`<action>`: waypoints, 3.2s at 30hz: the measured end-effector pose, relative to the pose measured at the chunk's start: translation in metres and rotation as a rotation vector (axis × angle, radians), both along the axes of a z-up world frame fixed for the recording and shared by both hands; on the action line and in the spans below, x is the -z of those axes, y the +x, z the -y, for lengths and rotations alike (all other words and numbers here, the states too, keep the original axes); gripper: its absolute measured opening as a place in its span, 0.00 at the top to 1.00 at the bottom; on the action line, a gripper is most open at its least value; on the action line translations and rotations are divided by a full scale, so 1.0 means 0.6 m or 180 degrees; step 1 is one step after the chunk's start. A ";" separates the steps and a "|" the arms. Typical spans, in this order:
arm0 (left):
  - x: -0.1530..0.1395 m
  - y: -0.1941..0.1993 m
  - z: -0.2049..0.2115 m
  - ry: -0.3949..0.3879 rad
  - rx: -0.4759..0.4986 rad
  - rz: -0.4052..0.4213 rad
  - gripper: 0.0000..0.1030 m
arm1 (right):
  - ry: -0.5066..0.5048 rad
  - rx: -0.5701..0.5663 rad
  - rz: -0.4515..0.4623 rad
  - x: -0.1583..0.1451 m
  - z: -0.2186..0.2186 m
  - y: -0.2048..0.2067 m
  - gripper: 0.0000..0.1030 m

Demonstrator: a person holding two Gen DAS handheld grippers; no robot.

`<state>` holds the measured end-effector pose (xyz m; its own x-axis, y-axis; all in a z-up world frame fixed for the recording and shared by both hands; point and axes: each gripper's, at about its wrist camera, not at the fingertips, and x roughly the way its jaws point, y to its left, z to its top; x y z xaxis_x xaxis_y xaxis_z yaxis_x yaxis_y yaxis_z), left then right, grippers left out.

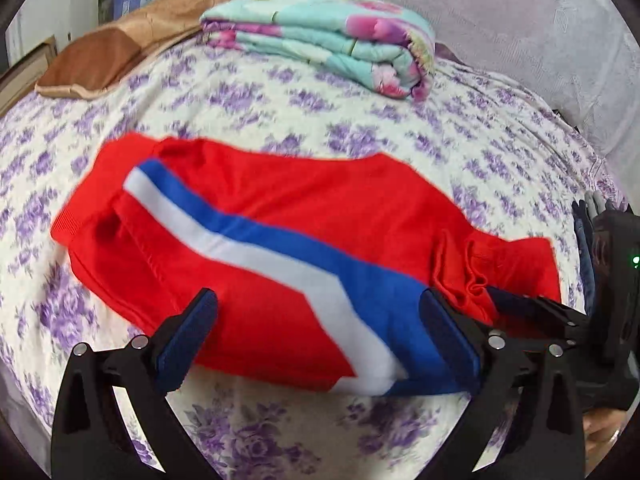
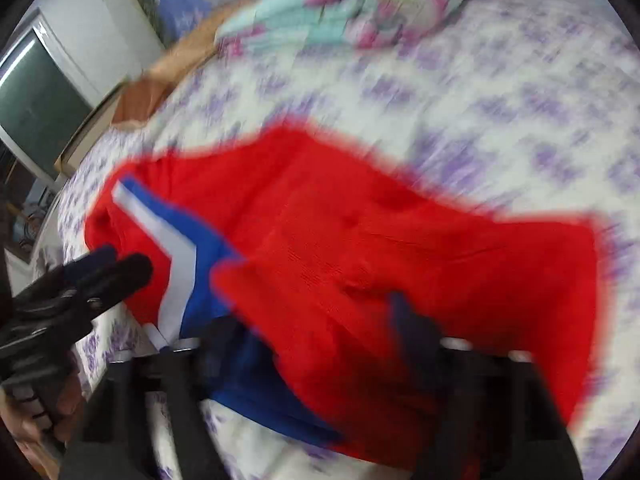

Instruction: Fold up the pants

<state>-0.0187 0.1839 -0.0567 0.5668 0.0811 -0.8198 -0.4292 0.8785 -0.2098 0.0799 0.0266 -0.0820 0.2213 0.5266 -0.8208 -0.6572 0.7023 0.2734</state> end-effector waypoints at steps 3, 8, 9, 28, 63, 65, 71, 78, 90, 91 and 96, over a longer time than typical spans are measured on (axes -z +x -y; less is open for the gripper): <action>0.005 -0.006 -0.012 -0.0075 -0.0024 0.0011 0.05 | 0.0320 -0.0309 -0.0193 -0.032 0.037 -0.003 0.10; -0.002 0.009 -0.003 -0.0092 0.0014 0.0053 0.05 | 0.0497 -0.0032 0.0298 -0.100 0.163 0.026 0.29; -0.006 0.017 0.009 -0.0078 0.0082 0.0061 0.05 | 0.0400 0.0187 0.0410 -0.101 0.190 0.046 0.31; 0.041 0.146 0.150 0.0658 0.0499 -0.0446 0.04 | 0.0059 0.0201 0.0567 0.013 0.171 0.059 0.39; 0.029 -0.001 -0.191 -0.0042 -0.0971 -0.0380 0.72 | 0.0225 0.0725 0.0372 0.013 0.248 0.111 0.20; 0.000 -0.007 -0.158 0.0120 -0.0837 -0.0281 0.78 | 0.0234 0.0740 0.0361 0.012 0.249 0.112 0.20; -0.135 0.009 0.029 0.0397 0.0260 0.0329 0.79 | 0.0373 0.0763 0.0357 -0.003 0.260 0.111 0.20; -0.034 0.120 0.254 0.0014 0.1400 -0.0266 0.51 | 0.0546 0.0882 0.0268 -0.016 0.287 0.123 0.20; -0.110 0.079 0.241 -0.0209 0.1408 0.0291 0.05 | 0.0608 0.0949 0.0222 -0.017 0.293 0.126 0.16; -0.113 0.070 0.234 -0.0205 0.1361 0.0337 0.05 | 0.0600 0.0945 0.0220 -0.017 0.292 0.125 0.16; -0.097 0.083 0.180 0.0560 0.0634 0.0188 0.05 | 0.0932 0.0834 -0.0009 -0.036 0.306 0.117 0.16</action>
